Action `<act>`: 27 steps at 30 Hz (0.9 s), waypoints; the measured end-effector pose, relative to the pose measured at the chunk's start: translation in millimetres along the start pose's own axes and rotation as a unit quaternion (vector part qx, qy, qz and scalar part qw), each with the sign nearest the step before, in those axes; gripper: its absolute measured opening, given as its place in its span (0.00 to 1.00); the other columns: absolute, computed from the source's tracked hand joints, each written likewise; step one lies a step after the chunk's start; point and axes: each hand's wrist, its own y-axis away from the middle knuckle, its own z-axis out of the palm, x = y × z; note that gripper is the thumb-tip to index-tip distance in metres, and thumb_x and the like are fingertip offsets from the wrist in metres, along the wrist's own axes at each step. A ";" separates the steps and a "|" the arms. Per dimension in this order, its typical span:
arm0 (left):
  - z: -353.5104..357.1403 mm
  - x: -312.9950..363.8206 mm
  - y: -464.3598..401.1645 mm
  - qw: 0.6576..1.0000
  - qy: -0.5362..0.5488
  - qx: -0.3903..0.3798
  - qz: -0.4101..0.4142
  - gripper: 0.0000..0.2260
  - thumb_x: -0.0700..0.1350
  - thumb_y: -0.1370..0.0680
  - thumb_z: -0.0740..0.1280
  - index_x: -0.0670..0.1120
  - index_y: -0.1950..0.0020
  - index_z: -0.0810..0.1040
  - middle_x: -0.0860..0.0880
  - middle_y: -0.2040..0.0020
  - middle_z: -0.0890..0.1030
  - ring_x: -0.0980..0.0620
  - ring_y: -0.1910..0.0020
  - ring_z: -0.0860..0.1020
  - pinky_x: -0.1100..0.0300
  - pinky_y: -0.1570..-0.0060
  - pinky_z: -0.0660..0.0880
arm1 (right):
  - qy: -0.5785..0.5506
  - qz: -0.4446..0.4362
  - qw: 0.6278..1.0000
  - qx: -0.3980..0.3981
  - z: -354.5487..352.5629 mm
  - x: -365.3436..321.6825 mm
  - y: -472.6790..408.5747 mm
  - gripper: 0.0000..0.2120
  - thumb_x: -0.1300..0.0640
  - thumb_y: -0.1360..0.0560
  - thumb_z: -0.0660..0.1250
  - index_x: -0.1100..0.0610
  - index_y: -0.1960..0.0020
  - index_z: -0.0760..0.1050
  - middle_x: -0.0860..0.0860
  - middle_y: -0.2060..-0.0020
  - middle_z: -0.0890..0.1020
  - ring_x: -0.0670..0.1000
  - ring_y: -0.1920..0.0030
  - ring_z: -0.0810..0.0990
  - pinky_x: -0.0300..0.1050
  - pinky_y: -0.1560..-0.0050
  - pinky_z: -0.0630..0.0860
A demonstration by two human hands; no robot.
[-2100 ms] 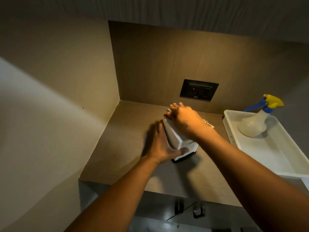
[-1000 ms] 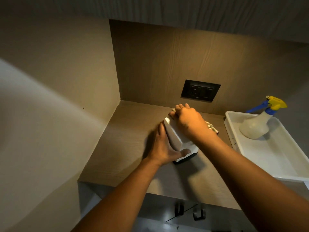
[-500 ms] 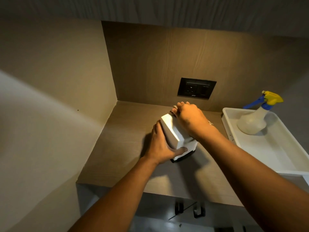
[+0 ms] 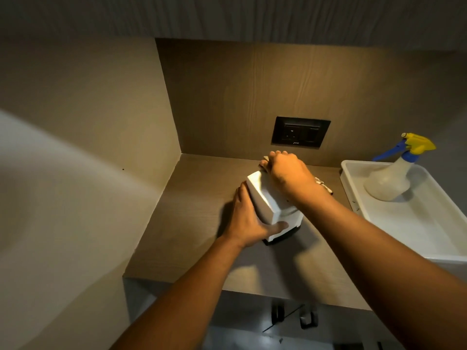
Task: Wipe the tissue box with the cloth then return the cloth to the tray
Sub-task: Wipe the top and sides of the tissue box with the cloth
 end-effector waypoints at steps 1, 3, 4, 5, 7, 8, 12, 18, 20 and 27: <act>-1.2 2.4 -0.1 1.000 -0.003 0.002 0.003 0.60 0.67 0.45 0.82 0.48 0.22 0.57 0.50 0.29 0.69 0.52 0.31 0.69 0.58 0.36 0.68 | 0.000 -0.018 1.000 0.005 4.0 -5.3 3.3 0.16 0.49 0.19 0.56 0.60 0.44 0.74 0.59 0.48 0.77 0.59 0.47 0.74 0.50 0.52 0.68; -2.5 2.2 -3.6 0.999 0.003 -0.006 0.050 0.54 0.66 0.41 0.82 0.46 0.23 0.62 0.50 0.29 0.71 0.53 0.31 0.71 0.55 0.33 0.71 | 0.005 -0.074 0.997 0.016 15.3 -18.0 21.0 0.16 0.48 0.20 0.55 0.59 0.42 0.72 0.56 0.46 0.76 0.57 0.45 0.72 0.49 0.50 0.67; -1.5 -1.2 -6.1 0.997 0.004 -0.020 0.077 0.49 0.63 0.38 0.81 0.44 0.24 0.66 0.48 0.28 0.73 0.51 0.30 0.72 0.51 0.32 0.71 | 0.007 -0.100 0.995 0.020 21.5 -21.9 30.8 0.17 0.48 0.19 0.55 0.59 0.40 0.71 0.56 0.43 0.75 0.56 0.42 0.71 0.49 0.47 0.68; -0.4 -4.3 -7.6 0.995 -0.005 -0.036 0.096 0.46 0.60 0.36 0.81 0.42 0.24 0.67 0.46 0.27 0.73 0.48 0.28 0.72 0.48 0.30 0.70 | 0.008 -0.116 0.993 0.019 25.7 -22.2 39.2 0.19 0.48 0.19 0.54 0.60 0.37 0.70 0.57 0.40 0.74 0.57 0.37 0.69 0.51 0.43 0.68; 0.9 -6.2 -6.1 0.995 -0.024 -0.041 0.092 0.49 0.59 0.37 0.81 0.40 0.23 0.65 0.42 0.26 0.71 0.44 0.27 0.70 0.48 0.28 0.68 | -0.002 -0.104 0.995 -0.002 24.9 -14.5 47.2 0.23 0.47 0.19 0.53 0.61 0.31 0.66 0.58 0.31 0.70 0.59 0.29 0.63 0.52 0.34 0.63; 1.6 -5.7 -3.9 0.997 -0.022 -0.022 0.070 0.53 0.61 0.40 0.82 0.43 0.23 0.62 0.44 0.27 0.70 0.47 0.28 0.70 0.52 0.31 0.70 | -0.011 -0.088 0.996 -0.014 21.6 -8.3 46.2 0.24 0.47 0.19 0.53 0.60 0.29 0.64 0.58 0.28 0.67 0.58 0.27 0.60 0.51 0.31 0.60; 1.1 -2.8 0.7 1.000 0.011 0.000 0.022 0.61 0.67 0.45 0.83 0.49 0.22 0.56 0.51 0.29 0.69 0.54 0.31 0.69 0.58 0.36 0.70 | 0.026 -0.037 0.999 -0.001 9.4 7.9 24.2 0.19 0.48 0.19 0.55 0.60 0.37 0.70 0.58 0.39 0.75 0.58 0.38 0.70 0.51 0.43 0.67; -0.8 -1.2 -2.0 1.000 -0.004 -0.015 0.008 0.59 0.67 0.44 0.83 0.48 0.23 0.57 0.50 0.29 0.67 0.55 0.33 0.67 0.56 0.35 0.71 | -0.015 0.000 1.000 -0.003 10.8 -23.6 -0.5 0.16 0.50 0.20 0.57 0.61 0.42 0.73 0.60 0.46 0.77 0.61 0.42 0.73 0.52 0.50 0.68; -3.5 -1.8 -3.6 0.998 0.016 -0.011 0.056 0.54 0.64 0.42 0.84 0.46 0.24 0.62 0.50 0.30 0.70 0.55 0.33 0.70 0.53 0.35 0.73 | -0.023 -0.035 0.999 -0.016 15.1 -32.2 8.1 0.23 0.46 0.20 0.57 0.61 0.33 0.67 0.60 0.36 0.73 0.62 0.34 0.68 0.55 0.39 0.66; 1.8 -3.8 -1.1 1.000 -0.020 -0.004 0.014 0.56 0.67 0.44 0.81 0.46 0.25 0.61 0.49 0.34 0.69 0.53 0.35 0.70 0.58 0.36 0.71 | -0.005 -0.100 0.994 -0.044 -3.2 14.9 48.7 0.31 0.35 0.23 0.52 0.44 0.24 0.54 0.51 0.23 0.58 0.55 0.25 0.55 0.54 0.29 0.55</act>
